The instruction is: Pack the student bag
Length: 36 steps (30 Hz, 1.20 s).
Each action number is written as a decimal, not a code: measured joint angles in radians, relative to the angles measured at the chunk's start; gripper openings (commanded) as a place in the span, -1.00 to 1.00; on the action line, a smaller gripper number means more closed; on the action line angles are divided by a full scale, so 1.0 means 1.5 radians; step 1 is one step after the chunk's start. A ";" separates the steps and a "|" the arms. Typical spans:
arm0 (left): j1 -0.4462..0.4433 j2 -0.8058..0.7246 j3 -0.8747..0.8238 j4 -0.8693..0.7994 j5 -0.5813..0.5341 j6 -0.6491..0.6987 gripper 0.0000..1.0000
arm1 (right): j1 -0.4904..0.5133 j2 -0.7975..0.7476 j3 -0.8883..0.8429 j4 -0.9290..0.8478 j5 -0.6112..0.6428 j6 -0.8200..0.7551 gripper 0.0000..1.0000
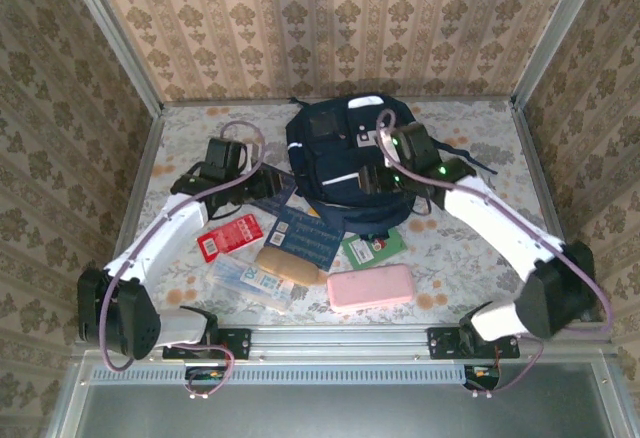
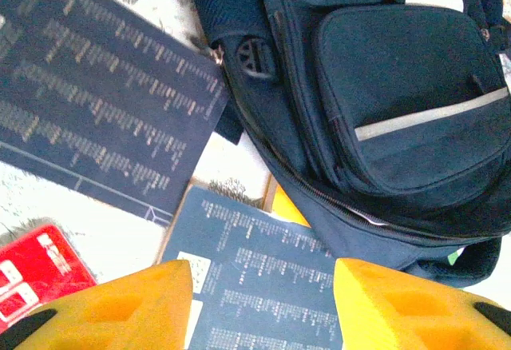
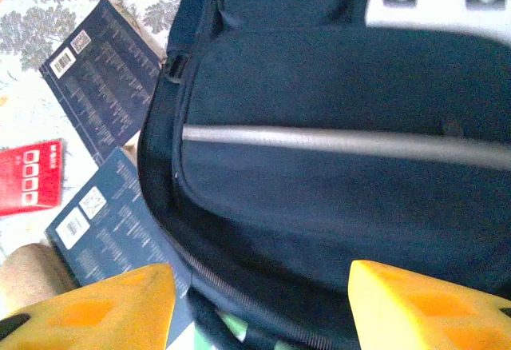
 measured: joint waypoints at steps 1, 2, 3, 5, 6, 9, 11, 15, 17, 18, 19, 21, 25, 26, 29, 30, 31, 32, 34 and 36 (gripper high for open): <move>0.000 -0.003 -0.009 0.006 0.003 -0.010 0.01 | -0.002 0.030 0.033 -0.004 -0.004 -0.025 0.25; 0.000 -0.004 -0.016 0.013 0.007 -0.019 0.01 | -0.003 0.067 0.071 -0.008 -0.015 -0.058 0.26; 0.000 -0.004 -0.021 0.019 0.010 -0.027 0.00 | -0.004 0.098 0.100 -0.013 -0.022 -0.090 0.28; 0.000 -0.005 -0.034 0.038 0.015 -0.041 0.01 | -0.008 0.153 0.144 -0.024 -0.038 -0.152 0.30; 0.000 -0.008 -0.045 0.050 0.019 -0.049 0.01 | -0.011 0.183 0.166 -0.038 -0.048 -0.186 0.30; -0.004 -0.010 -0.066 0.069 0.034 -0.066 0.00 | -0.032 0.260 0.228 -0.082 -0.081 -0.263 0.33; -0.009 -0.010 -0.075 0.079 0.043 -0.071 0.00 | -0.053 0.301 0.259 -0.108 -0.103 -0.307 0.37; -0.019 -0.007 -0.086 0.096 0.061 -0.077 -0.01 | -0.097 0.361 0.320 -0.174 -0.169 -0.391 0.48; -0.022 -0.004 -0.090 0.098 0.069 -0.077 -0.01 | -0.113 0.387 0.360 -0.210 -0.201 -0.426 0.49; -0.022 -0.003 -0.090 0.097 0.073 -0.076 -0.02 | -0.119 0.404 0.386 -0.232 -0.218 -0.443 0.50; -0.022 -0.002 -0.090 0.097 0.075 -0.076 -0.02 | -0.122 0.416 0.403 -0.245 -0.231 -0.456 0.51; -0.022 -0.002 -0.090 0.097 0.078 -0.073 -0.02 | -0.124 0.436 0.420 -0.267 -0.256 -0.481 0.53; -0.022 0.000 -0.090 0.097 0.083 -0.067 -0.02 | -0.124 0.466 0.420 -0.305 -0.283 -0.513 0.53; -0.022 0.003 -0.090 0.096 0.085 -0.066 -0.03 | -0.123 0.474 0.418 -0.311 -0.288 -0.518 0.51; -0.022 0.014 -0.089 0.096 0.089 -0.066 -0.03 | -0.123 0.479 0.409 -0.318 -0.297 -0.529 0.39; -0.022 0.017 -0.088 0.096 0.090 -0.066 -0.03 | -0.123 0.479 0.409 -0.319 -0.300 -0.531 0.33; -0.022 0.020 -0.088 0.096 0.090 -0.066 -0.04 | -0.124 0.479 0.408 -0.319 -0.307 -0.533 0.25; -0.022 0.023 -0.088 0.096 0.090 -0.066 -0.04 | -0.124 0.479 0.408 -0.318 -0.313 -0.534 0.14; -0.022 0.026 -0.087 0.096 0.090 -0.066 -0.04 | -0.125 0.477 0.403 -0.318 -0.320 -0.536 -0.09; -0.022 0.028 -0.085 0.097 0.090 -0.066 -0.04 | -0.127 0.472 0.393 -0.317 -0.326 -0.538 -0.34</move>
